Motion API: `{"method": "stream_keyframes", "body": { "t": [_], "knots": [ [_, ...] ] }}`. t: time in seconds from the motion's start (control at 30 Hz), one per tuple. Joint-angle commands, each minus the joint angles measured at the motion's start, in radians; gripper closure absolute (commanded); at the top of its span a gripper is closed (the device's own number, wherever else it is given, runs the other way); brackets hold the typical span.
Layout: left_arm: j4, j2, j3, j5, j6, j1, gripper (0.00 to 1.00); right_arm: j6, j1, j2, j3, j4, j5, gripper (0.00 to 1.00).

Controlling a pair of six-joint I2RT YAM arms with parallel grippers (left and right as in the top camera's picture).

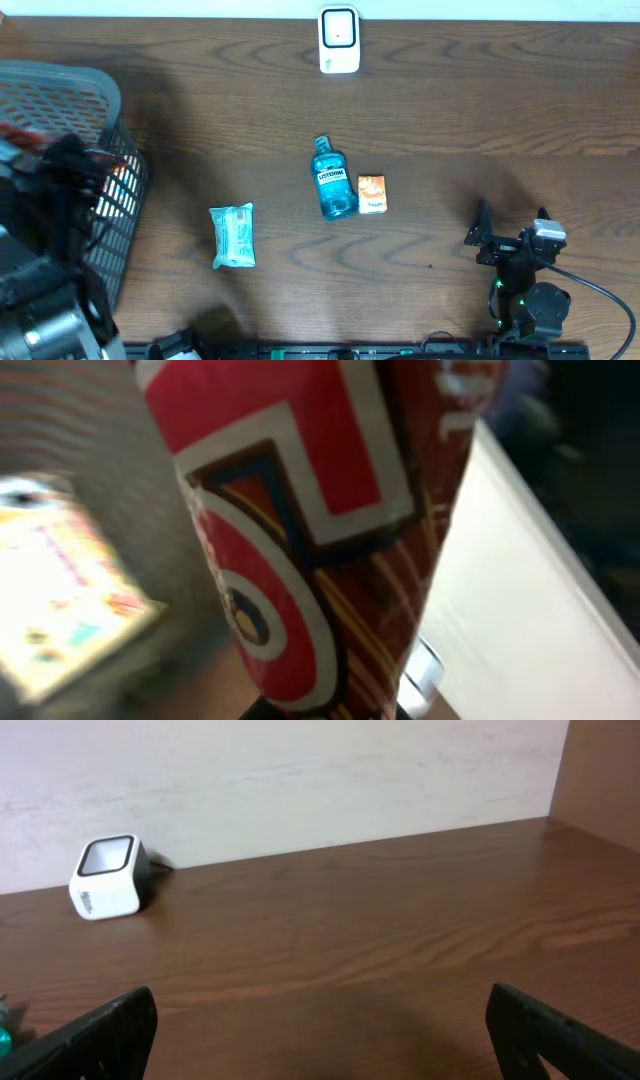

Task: Scan the item barcode
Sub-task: 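Carry the red Top bag with the left gripper beside the Listerine bottle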

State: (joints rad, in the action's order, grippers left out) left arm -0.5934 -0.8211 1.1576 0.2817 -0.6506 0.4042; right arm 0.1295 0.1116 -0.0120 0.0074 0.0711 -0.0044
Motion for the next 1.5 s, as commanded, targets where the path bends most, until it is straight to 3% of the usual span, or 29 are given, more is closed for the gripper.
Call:
{"method": "stream_keyframes", "body": {
  "t": [0.0, 0.17, 0.37, 0.47, 0.63, 0.8, 1.13, 1.2, 1.33, 1.37, 1.4, 1.47],
  "knots": [
    [0.009, -0.011, 0.010, 0.047, 0.067, -0.145, 0.93, 0.008, -0.001, 0.005, -0.002, 0.004, 0.002, 0.01],
    [0.005, -0.109, -0.003, 0.035, 0.192, -0.404, 0.92, 0.008, -0.001, 0.005, -0.002, 0.004, 0.002, 0.01],
    [-0.012, -0.324, -0.047, -0.123, 0.180, -0.652, 0.92, 0.008, -0.001, 0.005, -0.002, 0.004, 0.002, 0.01],
    [-0.012, -0.464, -0.062, -0.217, 0.106, -0.742, 0.92, 0.008, -0.001, 0.005, -0.002, 0.004, 0.002, 0.01],
    [0.000, -0.714, -0.063, -0.345, -0.029, -0.836, 0.92, 0.008, -0.001, 0.005, -0.002, 0.004, 0.002, 0.01],
    [0.055, -0.906, -0.063, -0.364, -0.115, -0.877, 0.93, 0.008, -0.001, 0.005, -0.002, 0.004, 0.002, 0.01],
    [0.123, -1.026, -0.063, -0.357, -0.134, -0.947, 0.92, 0.008, -0.001, 0.005, -0.002, 0.004, 0.002, 0.01],
    [0.128, -1.026, -0.063, -0.364, -0.134, -0.949, 0.83, 0.008, -0.001, 0.005, -0.002, 0.004, 0.002, 0.01],
    [0.127, -1.026, -0.063, -0.373, -0.133, -0.949, 0.47, 0.008, -0.001, 0.005, -0.002, 0.004, 0.002, 0.01],
    [0.125, -1.026, -0.063, -0.373, -0.133, -0.949, 0.31, 0.008, -0.001, 0.005, -0.002, 0.004, 0.002, 0.01],
    [0.124, -1.026, -0.063, -0.373, -0.133, -0.949, 0.23, 0.008, -0.001, 0.005, -0.002, 0.004, 0.002, 0.01],
    [0.117, -1.026, -0.063, -0.373, -0.134, -0.949, 0.17, 0.008, -0.001, 0.005, -0.002, 0.004, 0.002, 0.01]
  ]
}}
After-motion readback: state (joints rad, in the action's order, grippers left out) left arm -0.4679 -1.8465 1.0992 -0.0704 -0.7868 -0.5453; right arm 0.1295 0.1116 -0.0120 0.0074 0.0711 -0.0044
